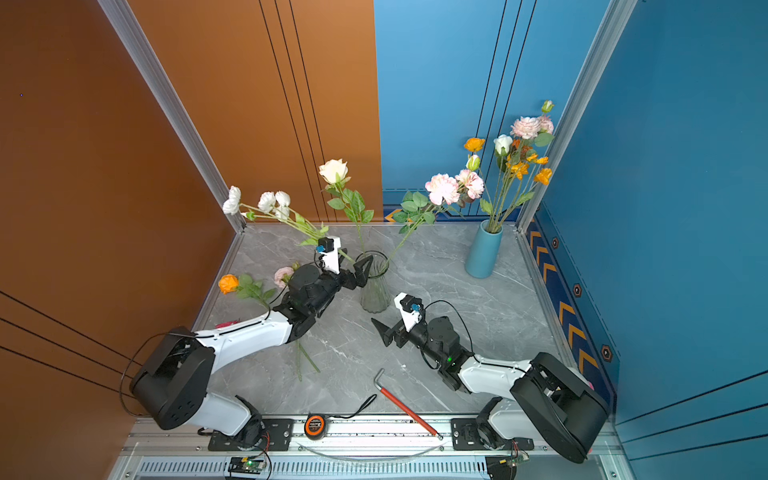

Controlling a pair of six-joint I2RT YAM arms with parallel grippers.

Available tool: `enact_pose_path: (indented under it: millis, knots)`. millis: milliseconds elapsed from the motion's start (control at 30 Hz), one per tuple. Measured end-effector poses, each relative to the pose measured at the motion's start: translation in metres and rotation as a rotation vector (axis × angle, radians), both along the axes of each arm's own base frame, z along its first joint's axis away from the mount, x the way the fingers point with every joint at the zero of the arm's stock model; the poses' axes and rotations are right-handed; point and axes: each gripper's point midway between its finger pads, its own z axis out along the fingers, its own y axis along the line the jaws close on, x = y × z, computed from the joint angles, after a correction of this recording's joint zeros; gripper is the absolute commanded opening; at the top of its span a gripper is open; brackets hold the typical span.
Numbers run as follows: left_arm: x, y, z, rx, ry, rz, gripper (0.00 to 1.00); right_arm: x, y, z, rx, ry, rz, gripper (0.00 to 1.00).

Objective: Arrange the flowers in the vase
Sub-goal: 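Draw the left gripper back and close it on the pink rose stems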

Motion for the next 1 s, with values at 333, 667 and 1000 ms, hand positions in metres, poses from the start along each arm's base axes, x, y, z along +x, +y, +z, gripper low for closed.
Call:
enact_pose_path:
  millis: [333,667,1000]
  knots:
    - [-0.024,0.006,-0.013,0.054,0.101,-0.100,0.98,0.000,0.000,0.000,0.005,0.005,0.002,1.00]
    - [-0.059,0.039,-0.033,0.179,0.228,-0.101,0.98,-0.010,0.007,0.004,-0.005,-0.015,0.035,1.00]
    - [-0.083,0.111,-0.129,0.370,0.526,0.170,0.98,-0.016,0.016,-0.006,-0.037,-0.006,0.064,1.00]
